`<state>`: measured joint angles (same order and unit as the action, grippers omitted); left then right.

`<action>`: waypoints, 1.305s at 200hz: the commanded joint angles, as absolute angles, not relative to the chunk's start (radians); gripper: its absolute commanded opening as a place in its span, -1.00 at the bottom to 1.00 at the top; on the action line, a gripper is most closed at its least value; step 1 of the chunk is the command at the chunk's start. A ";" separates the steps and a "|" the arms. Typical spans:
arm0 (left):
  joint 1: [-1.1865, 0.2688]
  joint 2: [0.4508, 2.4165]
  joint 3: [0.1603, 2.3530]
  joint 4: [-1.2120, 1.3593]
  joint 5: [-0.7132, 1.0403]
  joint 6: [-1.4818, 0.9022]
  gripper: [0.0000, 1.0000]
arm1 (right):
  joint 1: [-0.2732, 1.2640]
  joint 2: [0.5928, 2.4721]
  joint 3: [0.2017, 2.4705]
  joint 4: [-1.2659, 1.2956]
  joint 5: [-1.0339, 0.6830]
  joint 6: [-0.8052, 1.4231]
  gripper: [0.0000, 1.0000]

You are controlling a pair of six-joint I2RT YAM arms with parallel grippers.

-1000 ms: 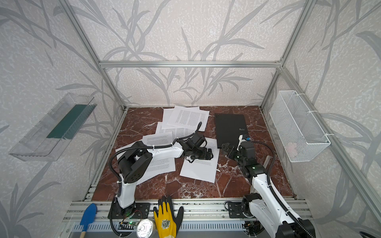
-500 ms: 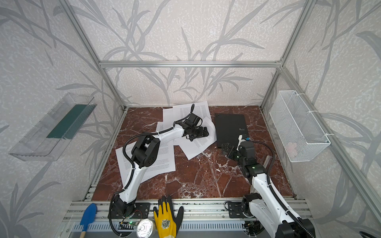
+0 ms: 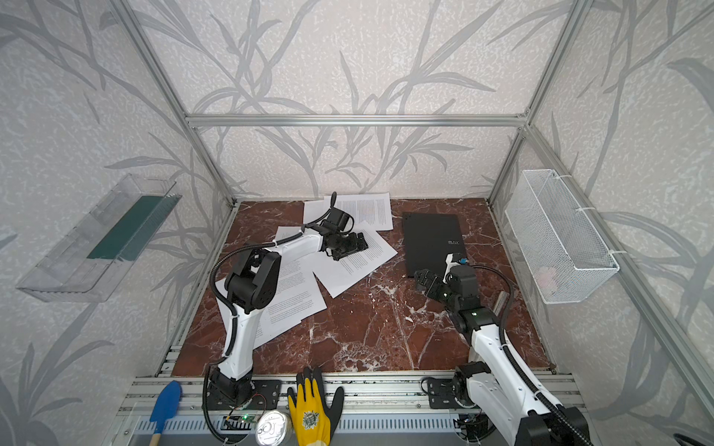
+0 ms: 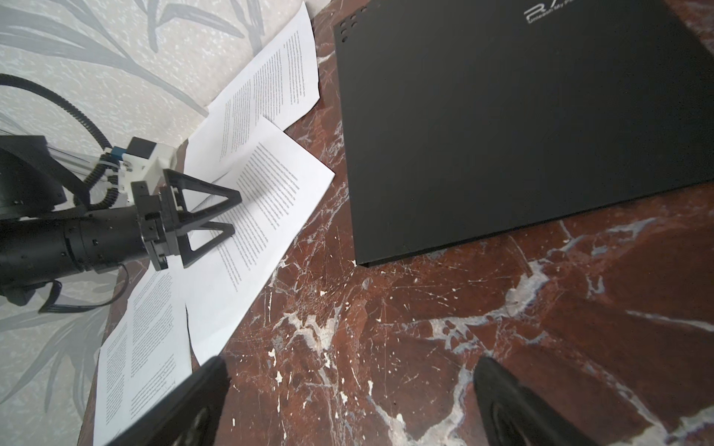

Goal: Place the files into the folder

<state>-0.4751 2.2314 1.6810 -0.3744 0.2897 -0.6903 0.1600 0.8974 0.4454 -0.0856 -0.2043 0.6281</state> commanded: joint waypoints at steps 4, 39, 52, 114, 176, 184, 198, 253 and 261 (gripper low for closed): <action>-0.467 2.316 1.711 -0.503 0.316 -0.658 0.84 | 0.164 0.922 0.430 -0.043 -0.235 0.652 0.98; -0.485 2.254 1.749 -0.472 0.423 -0.632 0.80 | 0.164 1.009 0.409 0.049 -0.253 0.707 0.98; -0.503 2.159 1.709 -0.425 0.446 -0.627 0.80 | 0.164 1.052 0.401 0.098 -0.268 0.730 0.99; -0.646 1.519 1.263 -0.168 0.254 -0.654 0.91 | 0.167 1.257 0.332 0.408 -0.277 0.917 0.80; -0.694 1.120 0.906 -0.127 0.193 -0.655 0.99 | 0.171 1.424 0.264 0.768 -0.199 1.106 0.51; -0.694 1.086 0.869 -0.129 0.190 -0.656 0.98 | 0.173 1.451 0.260 0.812 -0.194 1.126 0.45; -0.694 1.032 0.803 -0.133 0.170 -0.651 0.98 | 0.171 1.511 0.239 0.930 -0.177 1.165 0.34; -0.692 0.943 0.670 -0.165 0.122 -0.614 0.98 | 0.169 1.882 0.212 1.406 -0.162 1.296 -0.07; -0.692 0.937 0.658 -0.169 0.119 -0.611 0.98 | 0.169 1.914 0.222 1.408 -0.161 1.302 -0.09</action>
<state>-0.6918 0.9684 0.6918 -0.1612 0.1524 -0.6353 0.1665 1.7725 0.2390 1.2121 -0.1913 1.2228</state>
